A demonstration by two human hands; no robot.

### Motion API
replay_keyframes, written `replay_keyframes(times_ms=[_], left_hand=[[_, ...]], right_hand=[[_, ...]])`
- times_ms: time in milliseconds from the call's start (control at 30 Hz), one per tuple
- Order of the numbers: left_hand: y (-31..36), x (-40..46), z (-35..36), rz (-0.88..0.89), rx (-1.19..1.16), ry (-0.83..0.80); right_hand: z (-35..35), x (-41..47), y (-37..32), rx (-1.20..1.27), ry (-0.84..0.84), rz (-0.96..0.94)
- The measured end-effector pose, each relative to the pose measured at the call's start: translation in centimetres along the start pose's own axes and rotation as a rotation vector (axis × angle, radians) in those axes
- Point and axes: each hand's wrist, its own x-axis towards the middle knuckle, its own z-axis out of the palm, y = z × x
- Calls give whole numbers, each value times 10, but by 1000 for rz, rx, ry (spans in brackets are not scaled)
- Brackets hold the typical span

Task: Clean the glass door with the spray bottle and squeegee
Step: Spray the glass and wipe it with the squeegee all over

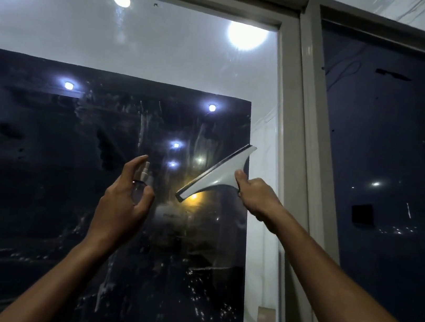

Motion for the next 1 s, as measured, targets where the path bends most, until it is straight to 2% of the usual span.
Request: replay_keyframes(times_ms=[100, 233, 367, 467, 667, 867, 1000], left_hand=[[6, 6, 2, 28, -3, 10], [10, 12, 2, 50, 0, 23], [8, 17, 0, 73, -4, 29], [6, 16, -1, 73, -11, 42], [10, 6, 6, 45, -21, 20], [21, 7, 13, 59, -2, 3], [27, 8, 12, 68, 3, 20]], right_hand=[[-8, 18, -20, -248, 78, -152], [-24, 46, -46, -499, -3, -185], [-61, 65, -34, -502, -139, -21], [-94, 67, -12, -545, -175, 67], [-123, 58, 21, -578, -182, 90], [-109, 55, 8, -664, 12, -138], [-68, 46, -23, -628, -6, -335]])
